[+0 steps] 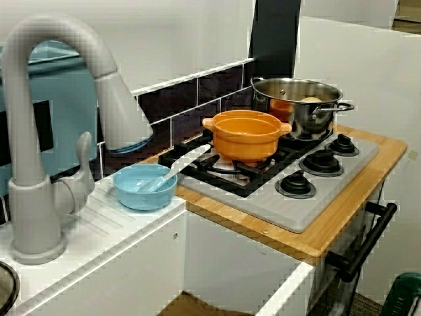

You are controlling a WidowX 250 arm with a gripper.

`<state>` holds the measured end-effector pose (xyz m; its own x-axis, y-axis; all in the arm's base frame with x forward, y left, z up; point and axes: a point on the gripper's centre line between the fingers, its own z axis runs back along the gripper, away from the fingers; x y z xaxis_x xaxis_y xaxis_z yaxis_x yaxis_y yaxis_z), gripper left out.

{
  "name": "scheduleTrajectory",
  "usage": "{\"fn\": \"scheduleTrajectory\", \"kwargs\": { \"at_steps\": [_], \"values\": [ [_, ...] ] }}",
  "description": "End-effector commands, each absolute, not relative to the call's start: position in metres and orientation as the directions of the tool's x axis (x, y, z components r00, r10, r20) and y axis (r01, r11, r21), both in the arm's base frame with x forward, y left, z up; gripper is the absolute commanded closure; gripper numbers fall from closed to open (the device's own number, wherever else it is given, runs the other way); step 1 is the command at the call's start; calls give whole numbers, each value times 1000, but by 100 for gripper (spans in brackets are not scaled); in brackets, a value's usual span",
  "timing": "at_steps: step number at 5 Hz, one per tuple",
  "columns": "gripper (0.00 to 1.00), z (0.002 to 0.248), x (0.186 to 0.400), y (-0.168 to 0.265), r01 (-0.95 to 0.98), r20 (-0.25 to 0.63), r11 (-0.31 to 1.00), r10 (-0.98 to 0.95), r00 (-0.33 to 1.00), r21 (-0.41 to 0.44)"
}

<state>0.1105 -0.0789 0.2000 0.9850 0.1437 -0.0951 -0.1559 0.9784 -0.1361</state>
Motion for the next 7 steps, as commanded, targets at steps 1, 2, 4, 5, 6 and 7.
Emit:
{"fn": "scheduleTrajectory", "kwargs": {
  "at_steps": [1,2,4,5,6,7],
  "values": [
    [0,211,123,-82,-165,-95,972,150,984,-165],
    [0,235,150,-100,-130,-130,963,102,986,-237],
    [0,240,170,-113,-124,41,991,126,991,-58],
    [0,238,186,-113,-32,98,999,34,995,-18],
    [0,239,207,-102,-43,91,999,44,995,-4],
    [0,235,230,-90,-67,57,998,66,996,21]
  ]
}}
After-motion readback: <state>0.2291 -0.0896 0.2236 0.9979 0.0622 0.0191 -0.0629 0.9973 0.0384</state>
